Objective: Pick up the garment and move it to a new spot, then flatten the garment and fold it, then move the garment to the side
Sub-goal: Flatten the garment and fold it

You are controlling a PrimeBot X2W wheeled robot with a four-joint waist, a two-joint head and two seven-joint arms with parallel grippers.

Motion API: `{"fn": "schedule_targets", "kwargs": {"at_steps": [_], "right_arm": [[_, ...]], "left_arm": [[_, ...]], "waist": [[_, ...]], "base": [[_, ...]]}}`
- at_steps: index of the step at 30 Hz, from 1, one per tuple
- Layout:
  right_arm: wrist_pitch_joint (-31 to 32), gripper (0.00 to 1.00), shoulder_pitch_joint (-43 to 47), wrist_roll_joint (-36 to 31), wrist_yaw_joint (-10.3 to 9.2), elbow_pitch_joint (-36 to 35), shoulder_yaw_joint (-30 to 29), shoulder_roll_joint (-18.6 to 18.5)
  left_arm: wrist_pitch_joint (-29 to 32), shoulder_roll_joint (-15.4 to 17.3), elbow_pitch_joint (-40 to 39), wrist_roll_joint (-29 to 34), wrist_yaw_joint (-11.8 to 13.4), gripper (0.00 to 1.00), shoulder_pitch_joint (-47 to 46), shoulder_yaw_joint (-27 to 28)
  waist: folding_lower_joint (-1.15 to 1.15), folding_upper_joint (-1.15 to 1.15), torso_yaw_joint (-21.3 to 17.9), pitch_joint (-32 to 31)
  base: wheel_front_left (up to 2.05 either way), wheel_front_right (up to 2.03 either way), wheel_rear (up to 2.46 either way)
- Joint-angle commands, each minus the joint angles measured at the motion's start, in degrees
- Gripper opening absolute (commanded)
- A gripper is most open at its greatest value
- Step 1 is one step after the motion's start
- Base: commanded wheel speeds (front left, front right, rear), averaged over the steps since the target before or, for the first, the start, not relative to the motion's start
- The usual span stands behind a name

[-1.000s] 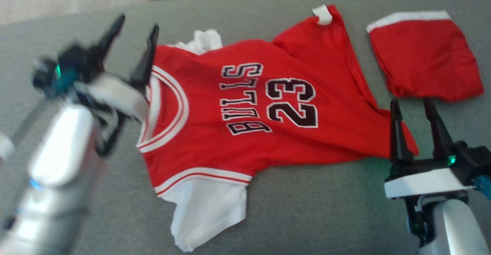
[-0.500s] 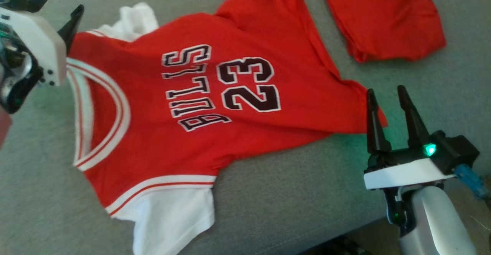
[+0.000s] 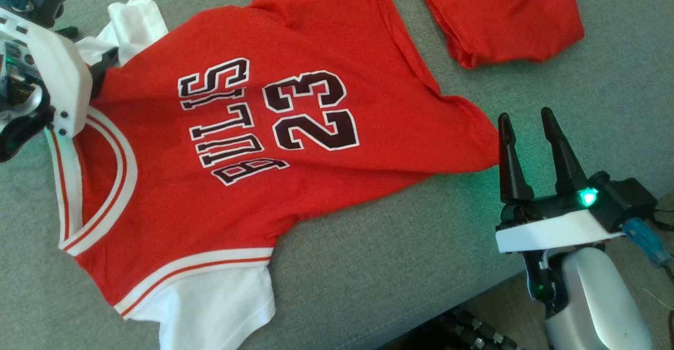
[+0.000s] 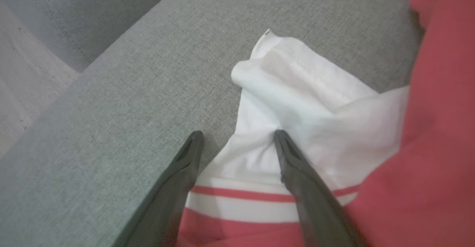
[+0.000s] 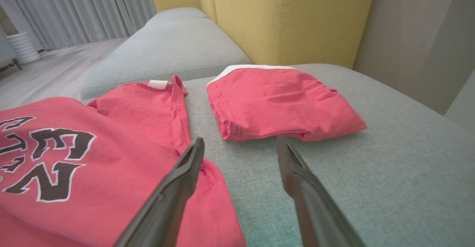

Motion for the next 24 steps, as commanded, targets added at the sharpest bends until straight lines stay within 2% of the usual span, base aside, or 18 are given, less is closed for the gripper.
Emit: {"fn": "schedule_targets", "kwargs": {"at_steps": [1,2,3,4,6,9,14,19,23,24], "right_arm": [[-0.61,1.00,-0.26,0.19,-0.11,-1.77,0.99,-0.31],[-0.61,1.00,-0.26,0.13,-0.11,-1.77,0.98,-0.31],[-0.61,1.00,-0.29,0.06,-0.11,-1.76,0.94,-0.31],[-0.61,1.00,-0.35,0.01,-0.11,-1.78,0.86,-0.31],[-0.62,1.00,-0.48,-0.08,-0.11,-1.82,0.66,-0.31],[-0.62,1.00,-0.70,-0.35,-0.11,-1.92,0.62,-0.31],[-0.62,1.00,-0.90,-0.59,-0.11,-1.86,1.19,-0.31],[-0.62,1.00,-0.93,-0.69,-0.11,-1.76,1.79,-0.31],[-0.62,1.00,-0.88,-0.87,-0.11,-1.59,1.96,-0.31],[-0.62,1.00,-0.85,-0.93,-0.11,-1.53,1.96,-0.31]], "left_arm": [[1.20,3.14,-0.28,-0.75,0.10,1.00,-1.03,0.47],[1.96,3.33,-0.24,-2.04,0.10,1.00,-1.01,-0.28],[2.80,3.51,-0.20,-3.36,0.10,0.71,-1.04,-0.89],[3.41,3.74,-0.40,-4.31,0.10,0.00,-1.22,-1.56],[2.60,4.39,-0.30,-4.89,0.10,0.00,-2.27,-2.11],[-3.76,4.36,2.98,-2.93,0.67,0.00,-4.97,-0.54],[-17.30,2.39,10.82,2.63,6.32,0.00,-9.33,2.12],[-27.26,0.72,17.59,5.70,9.83,0.00,-13.27,3.88],[-32.17,-1.20,21.70,6.47,9.59,0.00,-15.15,4.38],[-33.09,-1.69,22.67,6.74,9.59,0.74,-15.41,4.30]], "waist": [[0.00,0.00,-0.06,0.01],[0.00,0.00,-0.08,-0.02],[0.00,0.00,-0.07,-0.07],[0.00,0.00,-0.03,-0.10],[0.00,0.00,0.11,-0.05],[0.00,0.00,0.39,0.13],[0.00,0.00,0.72,0.10],[0.00,0.00,0.67,0.01],[0.00,0.00,0.72,-0.15],[0.00,0.00,0.82,-0.19]], "base": [[0.00,0.00,0.00],[0.00,0.00,0.00],[0.00,0.00,0.00],[0.00,0.00,0.00],[0.00,0.00,0.00],[0.00,0.00,0.00],[0.00,0.00,0.00],[0.00,0.00,0.00],[0.00,0.00,0.00],[0.00,0.00,0.00]]}}
